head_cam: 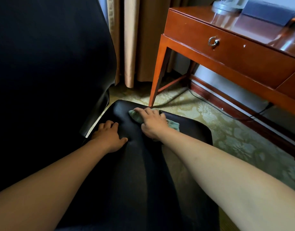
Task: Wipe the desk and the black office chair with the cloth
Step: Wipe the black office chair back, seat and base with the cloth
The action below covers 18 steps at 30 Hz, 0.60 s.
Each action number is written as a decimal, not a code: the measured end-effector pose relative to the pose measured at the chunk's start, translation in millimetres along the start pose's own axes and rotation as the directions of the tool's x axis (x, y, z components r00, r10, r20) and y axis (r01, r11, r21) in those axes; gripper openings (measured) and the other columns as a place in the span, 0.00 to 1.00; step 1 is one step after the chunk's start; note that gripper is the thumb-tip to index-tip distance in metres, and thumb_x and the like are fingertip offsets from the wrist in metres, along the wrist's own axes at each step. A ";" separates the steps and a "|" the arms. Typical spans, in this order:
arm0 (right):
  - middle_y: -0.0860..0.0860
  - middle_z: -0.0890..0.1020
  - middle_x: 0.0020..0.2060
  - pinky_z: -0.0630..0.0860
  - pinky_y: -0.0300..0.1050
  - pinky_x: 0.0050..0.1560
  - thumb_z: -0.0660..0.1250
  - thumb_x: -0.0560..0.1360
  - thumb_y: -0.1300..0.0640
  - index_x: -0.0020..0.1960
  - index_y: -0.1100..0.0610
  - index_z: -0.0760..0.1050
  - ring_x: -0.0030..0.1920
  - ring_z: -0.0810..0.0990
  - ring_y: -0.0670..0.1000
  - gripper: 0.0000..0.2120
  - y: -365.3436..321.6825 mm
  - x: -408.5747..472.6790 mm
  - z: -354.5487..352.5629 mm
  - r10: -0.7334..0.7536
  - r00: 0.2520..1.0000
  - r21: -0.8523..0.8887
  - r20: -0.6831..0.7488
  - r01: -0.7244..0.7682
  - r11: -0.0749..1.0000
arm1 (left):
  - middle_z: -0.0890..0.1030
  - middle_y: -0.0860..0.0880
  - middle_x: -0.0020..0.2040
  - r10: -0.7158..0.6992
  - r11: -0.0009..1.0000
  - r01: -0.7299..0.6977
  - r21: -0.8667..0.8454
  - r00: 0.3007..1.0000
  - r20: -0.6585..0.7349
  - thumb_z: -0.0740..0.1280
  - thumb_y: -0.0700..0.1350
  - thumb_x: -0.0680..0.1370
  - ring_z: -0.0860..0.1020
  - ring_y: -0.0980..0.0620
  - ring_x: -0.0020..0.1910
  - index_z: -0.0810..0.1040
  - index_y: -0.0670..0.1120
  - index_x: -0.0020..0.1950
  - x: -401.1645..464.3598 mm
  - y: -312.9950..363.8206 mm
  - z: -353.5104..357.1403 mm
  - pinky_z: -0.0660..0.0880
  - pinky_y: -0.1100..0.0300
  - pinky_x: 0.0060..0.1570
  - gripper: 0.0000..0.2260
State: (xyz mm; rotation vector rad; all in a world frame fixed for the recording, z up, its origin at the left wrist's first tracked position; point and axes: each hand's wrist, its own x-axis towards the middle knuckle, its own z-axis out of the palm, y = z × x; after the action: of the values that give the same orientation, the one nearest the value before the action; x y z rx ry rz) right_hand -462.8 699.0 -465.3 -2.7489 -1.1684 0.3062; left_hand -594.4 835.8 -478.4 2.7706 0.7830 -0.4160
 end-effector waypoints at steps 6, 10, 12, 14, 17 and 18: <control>0.52 0.67 0.70 0.64 0.63 0.65 0.59 0.78 0.55 0.76 0.38 0.56 0.70 0.65 0.59 0.30 3.5 17.0 0.8 0.061 0.998 0.001 0.005 -0.061 0.998 | 0.52 0.45 0.80 -0.006 1.000 0.006 0.016 1.000 0.007 0.61 0.66 0.78 0.55 0.41 0.77 0.52 0.46 0.81 5.8 -0.1 4.3 0.58 0.48 0.75 0.40; 0.52 0.67 0.69 0.64 0.64 0.66 0.60 0.78 0.55 0.75 0.39 0.59 0.70 0.64 0.60 0.28 -0.3 11.4 0.6 0.068 0.998 -0.012 0.016 -0.068 0.998 | 0.53 0.44 0.80 -0.007 1.000 0.007 0.020 1.000 0.018 0.61 0.66 0.77 0.55 0.40 0.77 0.52 0.46 0.81 8.0 -1.9 5.8 0.59 0.47 0.75 0.40; 0.52 0.67 0.69 0.63 0.64 0.66 0.60 0.77 0.56 0.75 0.40 0.60 0.71 0.63 0.60 0.28 0.6 5.2 -2.6 0.049 0.998 -0.013 0.045 -0.049 0.999 | 0.52 0.45 0.80 -0.006 1.000 0.006 0.011 1.000 0.023 0.61 0.66 0.77 0.54 0.41 0.78 0.52 0.46 0.81 6.9 -2.9 6.4 0.58 0.47 0.75 0.40; 0.52 0.67 0.69 0.62 0.63 0.67 0.61 0.77 0.56 0.75 0.41 0.60 0.71 0.63 0.60 0.28 -0.9 -2.7 -6.1 0.024 0.996 -0.018 0.084 -0.022 1.000 | 0.52 0.45 0.80 -0.002 1.000 0.002 0.001 1.000 0.030 0.61 0.66 0.78 0.54 0.41 0.78 0.51 0.46 0.81 6.3 -3.3 5.4 0.58 0.47 0.75 0.40; 0.51 0.67 0.69 0.61 0.62 0.67 0.62 0.76 0.58 0.74 0.41 0.62 0.71 0.64 0.60 0.29 -4.8 -23.5 -10.7 -0.012 0.990 -0.039 0.142 0.017 0.999 | 0.51 0.45 0.81 0.008 0.999 -0.007 -0.034 0.999 0.036 0.63 0.64 0.78 0.54 0.41 0.79 0.51 0.45 0.81 3.7 -0.4 0.5 0.58 0.48 0.76 0.40; 0.51 0.68 0.69 0.62 0.62 0.66 0.63 0.76 0.58 0.73 0.41 0.63 0.71 0.64 0.59 0.29 -6.5 -30.8 -10.7 -0.031 0.986 -0.051 0.162 0.040 0.998 | 0.51 0.45 0.81 0.012 0.999 -0.010 -0.047 0.999 0.033 0.63 0.63 0.78 0.54 0.42 0.79 0.51 0.45 0.81 2.0 -0.4 -0.2 0.57 0.48 0.76 0.40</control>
State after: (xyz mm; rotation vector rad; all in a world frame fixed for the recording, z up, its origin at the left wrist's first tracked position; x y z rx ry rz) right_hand -485.6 680.7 -449.5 -2.7904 -1.2809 0.5088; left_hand -593.0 837.1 -478.9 2.7163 0.7597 -0.4354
